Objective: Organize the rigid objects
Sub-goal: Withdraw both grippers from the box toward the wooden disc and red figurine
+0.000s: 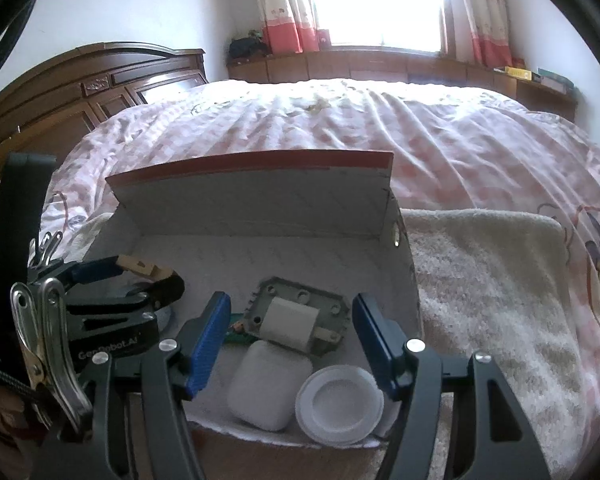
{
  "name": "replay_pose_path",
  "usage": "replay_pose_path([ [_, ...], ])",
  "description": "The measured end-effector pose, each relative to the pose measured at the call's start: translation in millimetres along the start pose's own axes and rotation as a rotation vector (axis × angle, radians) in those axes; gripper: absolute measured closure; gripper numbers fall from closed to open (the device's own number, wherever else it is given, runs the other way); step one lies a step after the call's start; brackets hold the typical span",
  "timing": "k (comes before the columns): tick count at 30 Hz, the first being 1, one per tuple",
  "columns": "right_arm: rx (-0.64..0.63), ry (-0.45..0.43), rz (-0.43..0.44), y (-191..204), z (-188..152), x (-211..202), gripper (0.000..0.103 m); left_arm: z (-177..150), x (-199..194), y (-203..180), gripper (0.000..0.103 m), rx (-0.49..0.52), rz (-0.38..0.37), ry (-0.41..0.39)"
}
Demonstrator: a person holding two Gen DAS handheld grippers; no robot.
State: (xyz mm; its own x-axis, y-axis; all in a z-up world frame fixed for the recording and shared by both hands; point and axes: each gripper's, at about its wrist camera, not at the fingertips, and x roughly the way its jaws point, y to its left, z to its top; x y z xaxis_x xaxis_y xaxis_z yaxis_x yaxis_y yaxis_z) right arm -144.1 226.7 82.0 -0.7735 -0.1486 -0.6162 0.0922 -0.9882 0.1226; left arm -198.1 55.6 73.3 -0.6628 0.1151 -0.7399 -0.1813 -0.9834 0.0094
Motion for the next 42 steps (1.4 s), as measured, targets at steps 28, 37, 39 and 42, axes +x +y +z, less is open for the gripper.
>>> replay_pose_path([
  [28, 0.068, -0.044, 0.047, 8.9, -49.0, -53.0, 0.036, -55.3, -75.3, 7.2, 0.024, -0.045, -0.06, -0.058],
  [37, 0.059, -0.052, 0.064, 15.6, -58.7, -71.9, 0.036, -79.1, -85.6, 8.4, 0.024, -0.032, -0.052, -0.042],
  [39, 0.047, -0.045, 0.064, 19.1, -63.8, -74.9, 0.036, -84.7, -84.7, 9.8, 0.024, -0.033, -0.054, -0.031],
  [42, 0.035, -0.027, 0.067, 23.2, -72.8, -76.1, 0.036, -93.1, -81.8, 12.6, 0.024, -0.038, -0.058, -0.013],
])
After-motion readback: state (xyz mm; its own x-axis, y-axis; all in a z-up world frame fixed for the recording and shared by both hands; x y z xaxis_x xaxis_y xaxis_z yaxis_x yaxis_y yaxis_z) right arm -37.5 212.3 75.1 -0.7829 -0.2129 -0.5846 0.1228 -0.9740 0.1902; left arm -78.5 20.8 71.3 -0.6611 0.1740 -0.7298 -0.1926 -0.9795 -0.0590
